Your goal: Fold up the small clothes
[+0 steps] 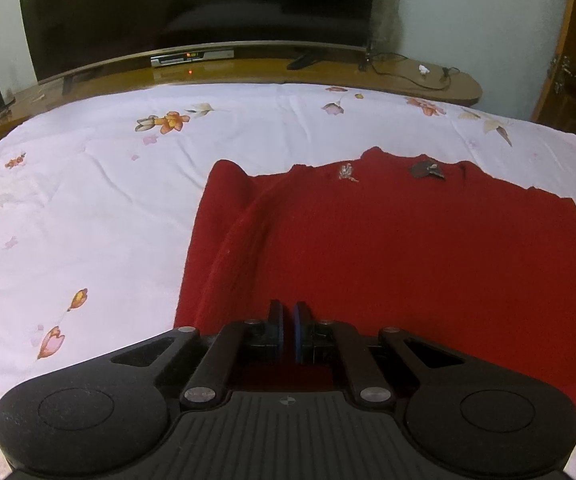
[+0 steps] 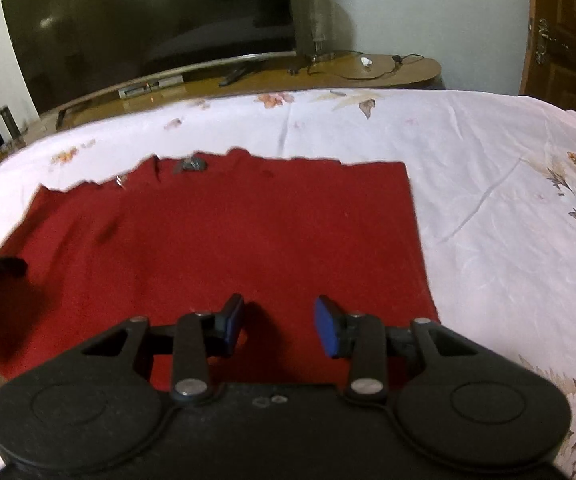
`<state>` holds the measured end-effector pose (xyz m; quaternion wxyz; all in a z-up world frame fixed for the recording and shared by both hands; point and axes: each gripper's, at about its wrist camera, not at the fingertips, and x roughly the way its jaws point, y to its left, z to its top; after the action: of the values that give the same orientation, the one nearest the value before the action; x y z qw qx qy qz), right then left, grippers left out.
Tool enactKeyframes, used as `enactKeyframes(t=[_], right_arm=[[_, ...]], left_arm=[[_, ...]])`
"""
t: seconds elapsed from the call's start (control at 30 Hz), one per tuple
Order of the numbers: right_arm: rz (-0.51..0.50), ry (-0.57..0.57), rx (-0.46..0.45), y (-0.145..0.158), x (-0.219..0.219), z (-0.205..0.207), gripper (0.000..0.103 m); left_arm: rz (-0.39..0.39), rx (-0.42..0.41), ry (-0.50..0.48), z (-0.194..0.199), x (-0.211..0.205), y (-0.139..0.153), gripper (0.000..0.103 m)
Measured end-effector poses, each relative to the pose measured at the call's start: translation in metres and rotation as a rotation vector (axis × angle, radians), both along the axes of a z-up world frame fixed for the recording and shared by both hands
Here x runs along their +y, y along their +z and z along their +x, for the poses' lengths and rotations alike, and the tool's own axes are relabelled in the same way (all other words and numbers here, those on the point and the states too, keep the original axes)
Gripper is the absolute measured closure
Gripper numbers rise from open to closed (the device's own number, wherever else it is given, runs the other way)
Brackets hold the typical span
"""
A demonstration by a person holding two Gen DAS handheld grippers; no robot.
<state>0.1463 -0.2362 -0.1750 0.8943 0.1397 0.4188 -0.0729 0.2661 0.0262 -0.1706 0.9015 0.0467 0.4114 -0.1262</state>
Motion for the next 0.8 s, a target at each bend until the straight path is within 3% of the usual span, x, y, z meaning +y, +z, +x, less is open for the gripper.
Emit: enactKeyframes(t=[0.8], right_arm=[[0.036,0.126,-0.088,0.037,0.053,0.019,0.064]], left_arm=[[-0.03,0.019,0.063,0.003,0.039,0.01,0.098]])
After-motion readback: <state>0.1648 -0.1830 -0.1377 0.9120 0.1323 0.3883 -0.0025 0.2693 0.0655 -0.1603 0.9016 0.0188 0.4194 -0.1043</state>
